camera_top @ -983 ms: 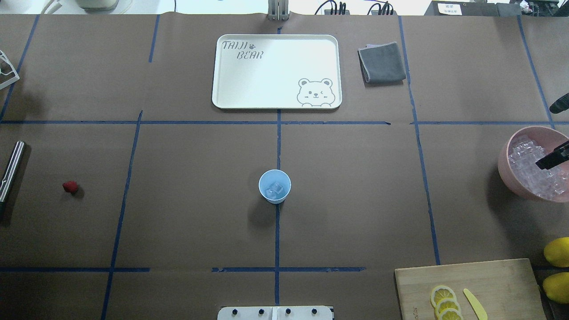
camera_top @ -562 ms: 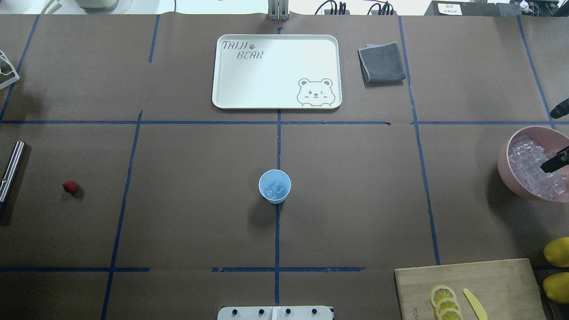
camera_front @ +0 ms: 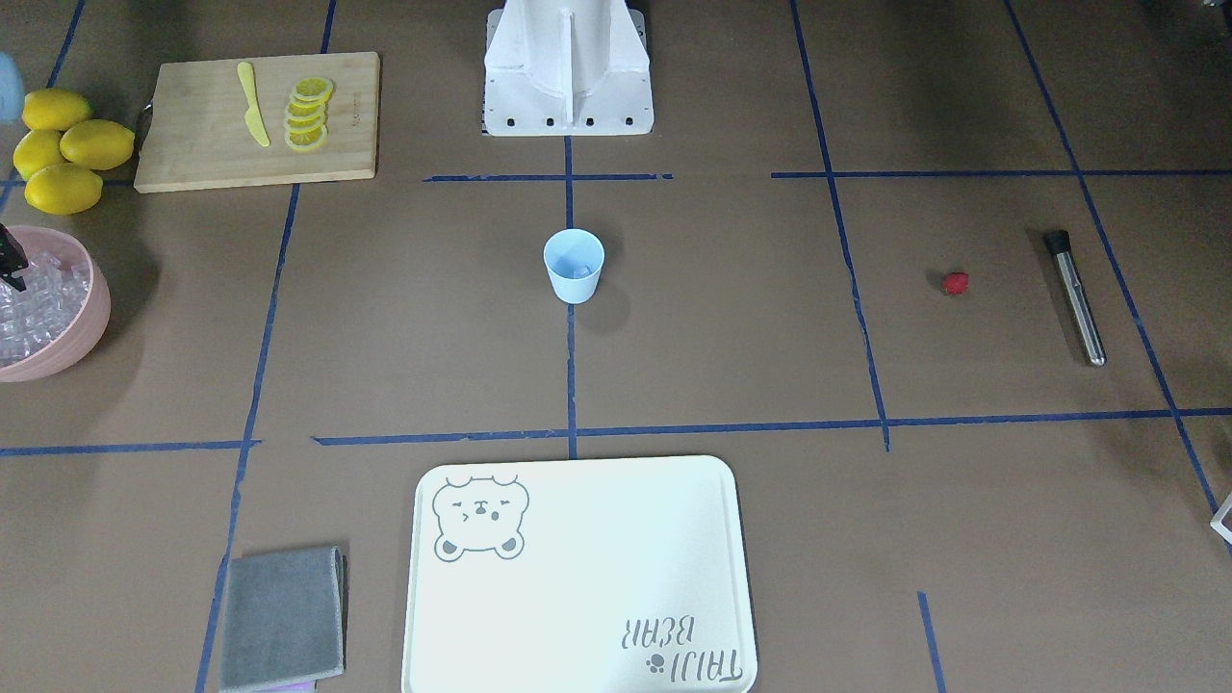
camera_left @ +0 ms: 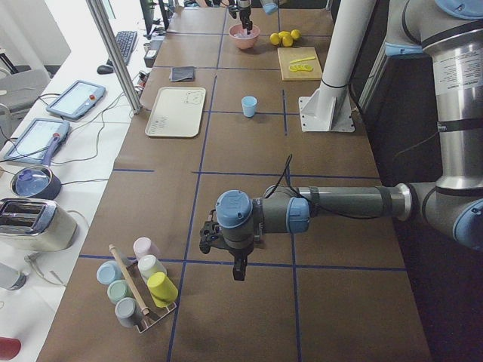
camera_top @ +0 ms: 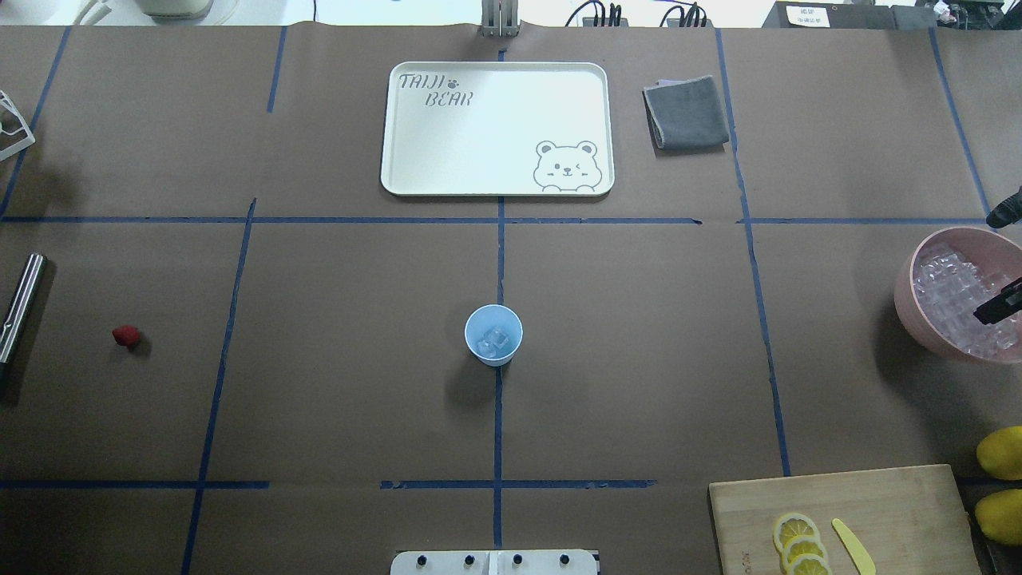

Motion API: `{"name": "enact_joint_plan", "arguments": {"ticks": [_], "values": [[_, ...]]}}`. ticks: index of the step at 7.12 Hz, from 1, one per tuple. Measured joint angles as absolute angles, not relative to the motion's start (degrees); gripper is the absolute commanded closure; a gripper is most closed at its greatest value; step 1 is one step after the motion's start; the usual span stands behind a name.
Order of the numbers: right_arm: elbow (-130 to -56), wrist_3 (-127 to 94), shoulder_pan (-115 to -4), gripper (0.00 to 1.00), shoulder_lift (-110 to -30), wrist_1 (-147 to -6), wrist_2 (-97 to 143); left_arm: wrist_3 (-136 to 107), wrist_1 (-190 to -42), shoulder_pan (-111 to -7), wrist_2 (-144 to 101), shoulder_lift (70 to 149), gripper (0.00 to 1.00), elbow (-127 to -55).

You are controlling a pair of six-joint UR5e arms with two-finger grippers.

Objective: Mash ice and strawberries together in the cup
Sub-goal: 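Lower the right gripper into the bowl and grasp a third ice cube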

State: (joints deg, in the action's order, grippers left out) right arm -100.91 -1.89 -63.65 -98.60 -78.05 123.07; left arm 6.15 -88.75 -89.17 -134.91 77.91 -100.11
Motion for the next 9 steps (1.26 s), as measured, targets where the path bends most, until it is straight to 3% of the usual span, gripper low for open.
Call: {"name": "enact_joint_plan", "arguments": {"ticks": [1,2,6,9], "values": [[-101.0,-1.8,-63.5,0.93,-98.8,-78.0,123.1,6.2,-88.8,-89.1,-134.9,77.9,0.00,-100.1],[-101.1,-1.8,-63.4,0.97,-98.8,-78.0,123.2,6.2,-88.8,-89.1,-134.9,78.0,0.00,-100.1],[-104.1,-1.9,-63.5,0.95,-98.5,-79.3,123.8,6.2,-88.8,-89.1,-134.9,78.0,0.00,-100.1],[-115.2,-13.2,-63.1,0.95,-95.4,-88.4,126.5,6.2,-88.7,-89.1,-134.9,77.9,0.00,-100.1]]}}
